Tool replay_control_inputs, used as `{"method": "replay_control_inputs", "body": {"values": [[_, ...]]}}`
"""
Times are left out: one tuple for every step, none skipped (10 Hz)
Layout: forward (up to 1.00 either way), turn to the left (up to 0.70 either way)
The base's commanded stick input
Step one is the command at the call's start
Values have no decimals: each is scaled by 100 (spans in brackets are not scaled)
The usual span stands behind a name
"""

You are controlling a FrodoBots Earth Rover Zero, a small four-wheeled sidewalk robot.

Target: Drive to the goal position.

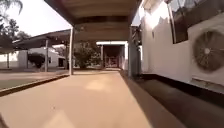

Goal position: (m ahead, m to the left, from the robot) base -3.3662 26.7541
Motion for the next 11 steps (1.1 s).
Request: {"method": "replay_control_inputs", "body": {"values": [[70, 0], [70, 0], [70, 0], [70, 0], [70, 12], [70, 33], [70, 6], [70, 0], [70, 0], [70, 0], [70, 0]]}}
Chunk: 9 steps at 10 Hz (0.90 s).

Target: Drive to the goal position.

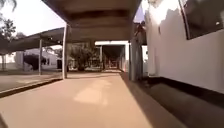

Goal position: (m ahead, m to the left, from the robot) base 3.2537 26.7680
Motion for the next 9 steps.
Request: {"method": "replay_control_inputs", "body": {"values": [[70, 0], [70, 0], [70, 0], [70, 0], [70, 0], [70, 0], [70, 0], [70, 0], [70, 0]]}}
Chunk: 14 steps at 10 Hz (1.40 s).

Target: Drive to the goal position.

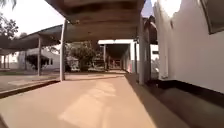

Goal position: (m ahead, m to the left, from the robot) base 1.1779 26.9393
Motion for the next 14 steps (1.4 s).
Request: {"method": "replay_control_inputs", "body": {"values": [[70, 0], [70, 0], [70, 0], [70, 0], [70, 0], [70, 0], [70, 0], [70, 0], [70, 0], [70, 0], [70, 0], [70, 24], [70, 35], [70, 35]]}}
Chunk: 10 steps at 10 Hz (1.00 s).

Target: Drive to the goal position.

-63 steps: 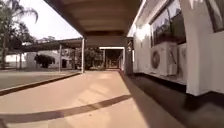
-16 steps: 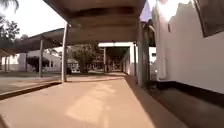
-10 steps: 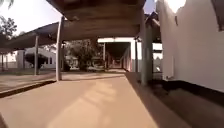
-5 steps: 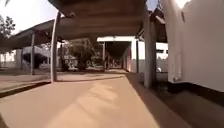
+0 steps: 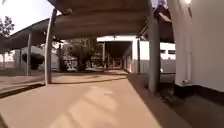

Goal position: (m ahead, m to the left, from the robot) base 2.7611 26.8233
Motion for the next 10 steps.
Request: {"method": "replay_control_inputs", "body": {"values": [[70, 19], [70, 0], [70, 0], [70, 0], [70, 0], [70, 0], [70, 0], [70, 0], [70, 0], [70, 0]]}}
